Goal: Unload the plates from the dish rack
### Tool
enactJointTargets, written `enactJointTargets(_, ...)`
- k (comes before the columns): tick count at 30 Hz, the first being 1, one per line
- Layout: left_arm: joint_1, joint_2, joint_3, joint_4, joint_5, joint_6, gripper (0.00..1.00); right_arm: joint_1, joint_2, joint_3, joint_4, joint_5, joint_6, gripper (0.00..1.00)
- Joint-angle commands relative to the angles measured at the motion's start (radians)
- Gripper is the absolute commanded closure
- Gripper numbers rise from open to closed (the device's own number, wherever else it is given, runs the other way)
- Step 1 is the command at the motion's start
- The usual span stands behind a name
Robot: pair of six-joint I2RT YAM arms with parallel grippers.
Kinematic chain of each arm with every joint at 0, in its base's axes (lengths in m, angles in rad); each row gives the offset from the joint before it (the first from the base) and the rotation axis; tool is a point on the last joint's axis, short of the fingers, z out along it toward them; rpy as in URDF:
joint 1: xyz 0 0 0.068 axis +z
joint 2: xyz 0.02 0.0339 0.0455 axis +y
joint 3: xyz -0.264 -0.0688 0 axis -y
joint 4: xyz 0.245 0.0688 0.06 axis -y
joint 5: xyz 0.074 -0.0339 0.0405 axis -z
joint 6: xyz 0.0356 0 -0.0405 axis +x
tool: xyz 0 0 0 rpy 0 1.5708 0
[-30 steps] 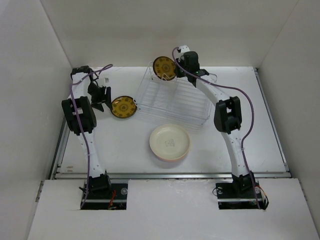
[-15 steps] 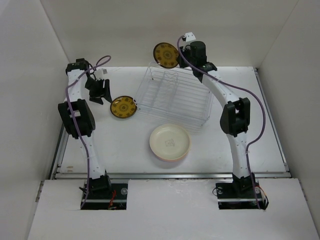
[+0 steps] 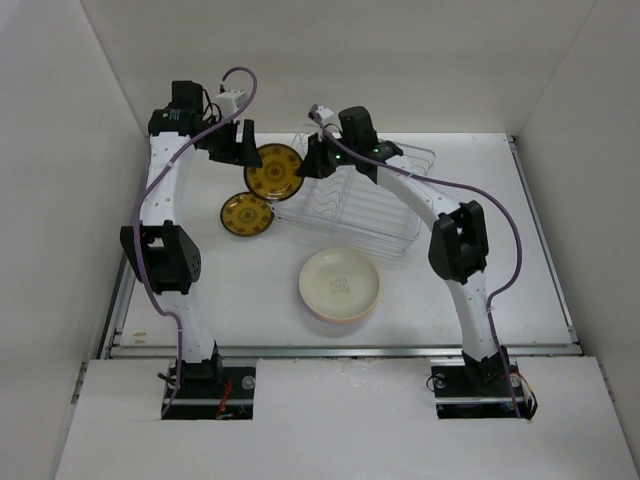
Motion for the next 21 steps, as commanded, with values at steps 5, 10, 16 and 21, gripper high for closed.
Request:
enactJointTargets(5,-0.017,0.045,0.049,-0.040,-0.013,-0.008,0.40,0.054,-0.062,-0.014,0.032,-0.161,0.043,1.00)
enactJointTargets(10,-0.017,0.045,0.039,-0.101,-0.013,0.024,0.81,0.054,-0.062,-0.014,0.041,-0.173,0.043,1.00)
enactJointTargets(16,-0.017,0.036,0.039,-0.134,-0.013,0.024,1.00,0.054,-0.062,-0.005,0.032,-0.140,0.052,0.94)
enactJointTargets(21,0.064,0.015,0.030,-0.088,0.078,-0.099,1.00,0.054,-0.073,0.025,0.020,-0.082,0.061,0.34)
